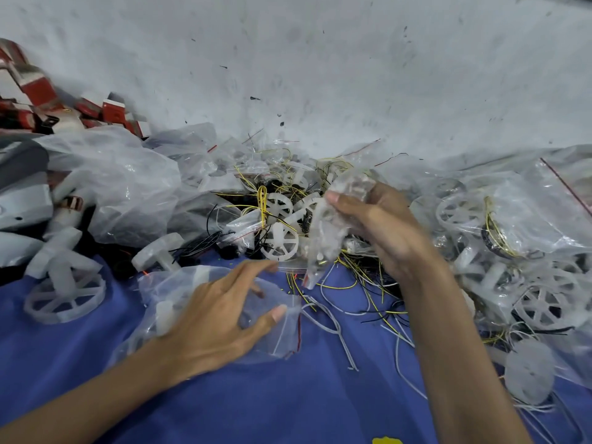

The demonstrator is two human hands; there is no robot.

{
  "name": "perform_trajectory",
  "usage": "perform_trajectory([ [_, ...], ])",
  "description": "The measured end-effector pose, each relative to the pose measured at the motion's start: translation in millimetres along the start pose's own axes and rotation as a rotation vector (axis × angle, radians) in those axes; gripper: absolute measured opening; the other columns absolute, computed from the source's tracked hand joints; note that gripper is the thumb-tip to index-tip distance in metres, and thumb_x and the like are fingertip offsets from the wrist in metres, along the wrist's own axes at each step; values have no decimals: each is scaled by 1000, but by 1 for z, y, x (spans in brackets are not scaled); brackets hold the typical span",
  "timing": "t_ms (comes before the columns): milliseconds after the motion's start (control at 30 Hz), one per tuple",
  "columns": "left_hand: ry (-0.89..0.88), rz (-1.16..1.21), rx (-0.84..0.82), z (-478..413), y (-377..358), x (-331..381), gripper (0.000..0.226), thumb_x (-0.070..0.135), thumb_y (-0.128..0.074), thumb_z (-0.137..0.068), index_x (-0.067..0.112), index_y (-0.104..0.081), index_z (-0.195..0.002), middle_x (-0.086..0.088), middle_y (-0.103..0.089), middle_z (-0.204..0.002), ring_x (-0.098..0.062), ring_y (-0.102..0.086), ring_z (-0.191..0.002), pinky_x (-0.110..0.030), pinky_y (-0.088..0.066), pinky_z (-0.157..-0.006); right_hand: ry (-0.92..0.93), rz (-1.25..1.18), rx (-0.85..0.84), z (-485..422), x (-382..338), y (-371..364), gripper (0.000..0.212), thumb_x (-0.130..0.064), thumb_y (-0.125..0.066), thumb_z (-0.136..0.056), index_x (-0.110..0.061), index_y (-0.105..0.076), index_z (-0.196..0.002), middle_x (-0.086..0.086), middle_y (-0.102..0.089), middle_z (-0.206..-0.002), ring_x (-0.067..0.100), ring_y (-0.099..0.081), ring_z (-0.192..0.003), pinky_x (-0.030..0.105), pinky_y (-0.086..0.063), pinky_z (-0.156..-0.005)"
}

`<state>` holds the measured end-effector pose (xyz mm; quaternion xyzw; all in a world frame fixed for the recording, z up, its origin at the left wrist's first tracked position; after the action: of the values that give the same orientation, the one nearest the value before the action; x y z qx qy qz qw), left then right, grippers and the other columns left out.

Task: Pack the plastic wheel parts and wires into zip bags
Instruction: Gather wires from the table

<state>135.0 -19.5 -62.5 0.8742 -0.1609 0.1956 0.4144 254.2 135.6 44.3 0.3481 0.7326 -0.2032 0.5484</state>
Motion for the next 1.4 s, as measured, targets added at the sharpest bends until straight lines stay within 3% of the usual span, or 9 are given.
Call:
perform_trajectory([
  [133, 119, 267, 75, -1, -3, 2, 59, 66, -58, -67, 49, -40, -120, 35, -58, -108, 15, -54, -96, -1, -39, -76, -132, 41, 72, 3, 7, -29, 27, -9, -62, -86, -15, -60, -60, -2, -54, -53, 9, -53, -50, 25, -52, -62],
  [200, 164, 488, 124, -4, -7, 3, 45, 57, -65, -68, 47, -50, -109, 29, -63, -105, 9, -60, -92, -7, -45, -76, -262, -112, 43, 5, 11, -42, 4, -11, -63, -86, -8, -65, -83, 2, -59, -65, 11, -58, -59, 29, -57, -72],
  [300, 264, 734, 214, -7, -8, -2, 14, 45, -70, -80, 39, -63, -90, 9, -71, -86, -3, -65, -79, -18, -51, -73, -345, -219, -79, 5, 15, -46, 57, -33, -70, -80, -3, -47, -123, 11, -63, -101, 15, -66, -78, 31, -58, -77],
  [467, 317, 987, 118, -10, -9, -12, 13, 34, -63, -82, 32, -69, -94, 5, -72, -87, -6, -67, -83, -18, -52, -73, -317, 317, -257, 8, 24, -36, 115, -74, -69, -49, -18, -31, -141, -4, -63, -119, 10, -65, -98, 43, -42, -102],
  [700, 370, 987, 81, -10, -14, -17, 19, 27, -58, -79, 10, -59, -88, 3, -68, -74, -6, -64, -74, -15, -49, -68, -328, 362, -375, 7, 41, -27, 38, -26, -77, -73, -1, -65, -98, 17, -69, -106, 19, -64, -96, 36, -41, -101],
  [833, 461, 1074, 66, -12, -15, -19, 37, 28, -56, -81, -3, -58, -102, -23, -67, -98, -30, -65, -97, -32, -53, -86, -343, 245, -420, 7, 48, -28, 6, -15, -66, -85, -13, -63, -89, -2, -70, -85, 5, -65, -80, 21, -55, -76],
  [1067, 536, 1126, 114, -16, -6, -19, 45, 49, -54, -78, 10, -76, -77, -21, -70, -68, -27, -69, -60, -21, -53, -53, -299, 154, -294, 6, 48, -34, 19, -33, -61, -88, -19, -52, -79, -14, -66, -62, -2, -64, -62, 16, -51, -56],
  [1200, 550, 1004, 137, -16, -5, -24, 44, 57, -63, -68, 15, -75, -69, -15, -71, -69, -27, -69, -58, -21, -53, -55, -379, 223, -371, 9, 52, -37, 77, -72, -67, -59, -30, -51, -122, -22, -59, -115, 0, -57, -105, 35, -43, -98],
  [1400, 341, 632, 162, -12, -4, -17, 15, 50, -61, -72, 37, -69, -71, 15, -62, -58, 1, -55, -53, -9, -41, -52, -286, 347, -504, 13, 54, -49, 29, -33, -80, -70, -14, -72, -90, -2, -74, -88, 7, -70, -82, 19, -53, -70],
])
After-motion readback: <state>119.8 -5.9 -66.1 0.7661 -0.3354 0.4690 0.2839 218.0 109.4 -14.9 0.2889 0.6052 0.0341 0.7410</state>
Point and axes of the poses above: each hand's wrist, its own z-axis away from the middle knuckle, its own y-axis out of the back of the hand, x = y × z, the point moved 3 cm from there along -z, towards the middle knuckle
